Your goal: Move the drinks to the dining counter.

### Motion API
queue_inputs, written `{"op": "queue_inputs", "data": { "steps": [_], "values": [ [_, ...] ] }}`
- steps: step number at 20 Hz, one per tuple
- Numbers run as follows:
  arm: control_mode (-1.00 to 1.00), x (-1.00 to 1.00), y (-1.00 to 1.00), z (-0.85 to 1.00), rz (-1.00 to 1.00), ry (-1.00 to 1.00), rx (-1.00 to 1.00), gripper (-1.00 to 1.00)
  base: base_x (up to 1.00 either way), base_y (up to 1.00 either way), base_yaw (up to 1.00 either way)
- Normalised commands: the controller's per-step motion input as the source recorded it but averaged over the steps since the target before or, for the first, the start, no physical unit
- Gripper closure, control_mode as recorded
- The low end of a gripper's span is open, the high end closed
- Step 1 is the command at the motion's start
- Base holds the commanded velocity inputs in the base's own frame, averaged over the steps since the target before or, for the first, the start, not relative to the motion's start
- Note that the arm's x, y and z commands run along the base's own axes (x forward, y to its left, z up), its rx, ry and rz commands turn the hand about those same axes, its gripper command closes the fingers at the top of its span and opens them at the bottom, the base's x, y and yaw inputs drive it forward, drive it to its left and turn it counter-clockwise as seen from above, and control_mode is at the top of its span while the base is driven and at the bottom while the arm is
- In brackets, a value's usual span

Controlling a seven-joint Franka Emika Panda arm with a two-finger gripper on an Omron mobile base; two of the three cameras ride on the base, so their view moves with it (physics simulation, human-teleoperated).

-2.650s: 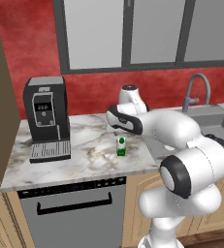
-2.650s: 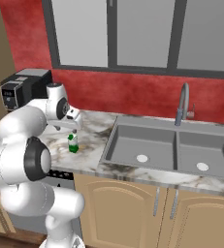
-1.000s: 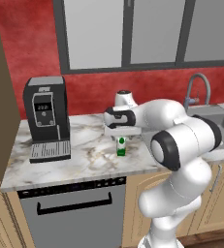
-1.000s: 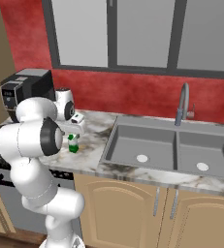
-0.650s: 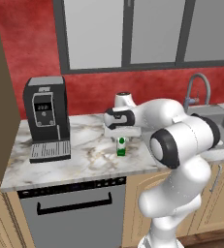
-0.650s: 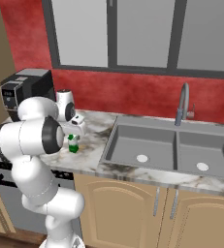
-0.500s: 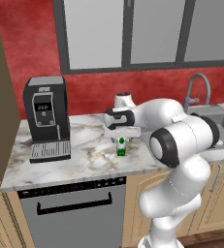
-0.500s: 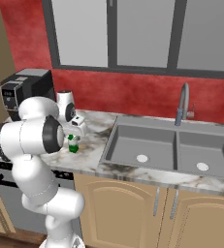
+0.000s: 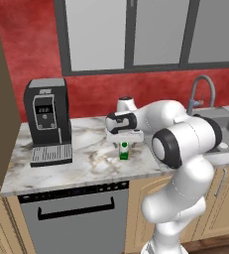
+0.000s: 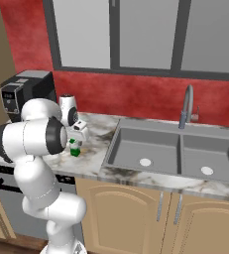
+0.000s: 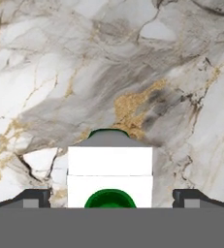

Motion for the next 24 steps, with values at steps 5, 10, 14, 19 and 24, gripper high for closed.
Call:
{"op": "queue_inputs", "data": {
  "steps": [5,10,14,19,24],
  "values": [
    [-1.00,0.02,0.00,-0.09,-0.02,0.02,0.00,-1.00,0.00,0.00,0.00],
    [-1.00,0.01,0.00,-0.09,-0.02,0.02,0.00,-1.00,0.00,0.00,0.00],
    [-1.00,0.00,0.00,-0.09,-0.02,0.01,0.00,1.00,0.00,0.00,0.00],
    [-1.00,0.03,0.00,-0.07,-0.03,0.04,0.00,1.00,0.00,0.00,0.00],
    [-1.00,0.00,0.00,-0.02,-0.02,0.03,0.00,1.00,0.00,0.00,0.00]
  ]
}}
